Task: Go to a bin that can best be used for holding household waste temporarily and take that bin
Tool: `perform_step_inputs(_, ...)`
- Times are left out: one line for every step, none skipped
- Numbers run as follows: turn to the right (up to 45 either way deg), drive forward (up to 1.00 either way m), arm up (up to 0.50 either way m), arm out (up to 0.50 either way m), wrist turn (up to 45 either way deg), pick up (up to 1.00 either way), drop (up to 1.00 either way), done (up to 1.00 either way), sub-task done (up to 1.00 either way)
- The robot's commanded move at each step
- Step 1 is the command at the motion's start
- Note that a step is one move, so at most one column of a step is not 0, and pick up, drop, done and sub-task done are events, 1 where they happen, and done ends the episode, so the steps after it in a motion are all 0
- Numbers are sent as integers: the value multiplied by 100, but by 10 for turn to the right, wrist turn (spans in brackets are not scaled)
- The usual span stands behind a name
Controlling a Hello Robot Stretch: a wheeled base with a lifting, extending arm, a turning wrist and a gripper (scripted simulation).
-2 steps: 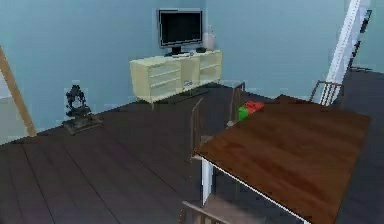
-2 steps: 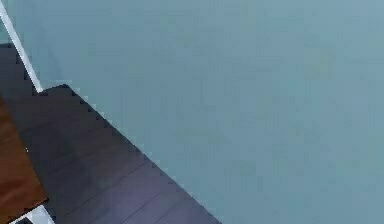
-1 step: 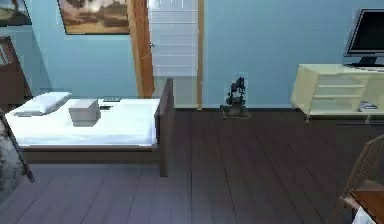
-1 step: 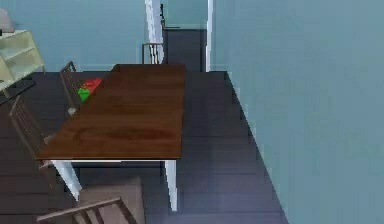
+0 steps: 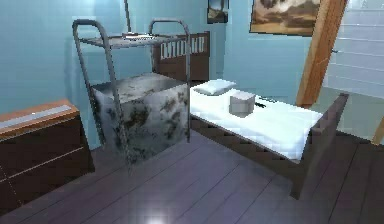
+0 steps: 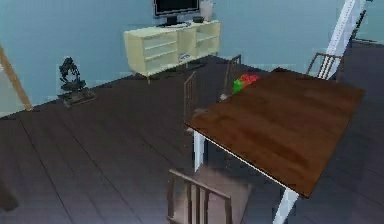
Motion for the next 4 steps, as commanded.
perform_step_inputs(-180, 0, 0, 0, 0, 0, 0, 0, 0)
perform_step_inputs(0, 30, 0, 0, 0, 0, 0, 0, 0)
perform_step_inputs(450, 0, 0, 0, 0, 0, 0, 0, 0)
perform_step_inputs(360, 0, 0, 0, 0, 0, 0, 0, 0)
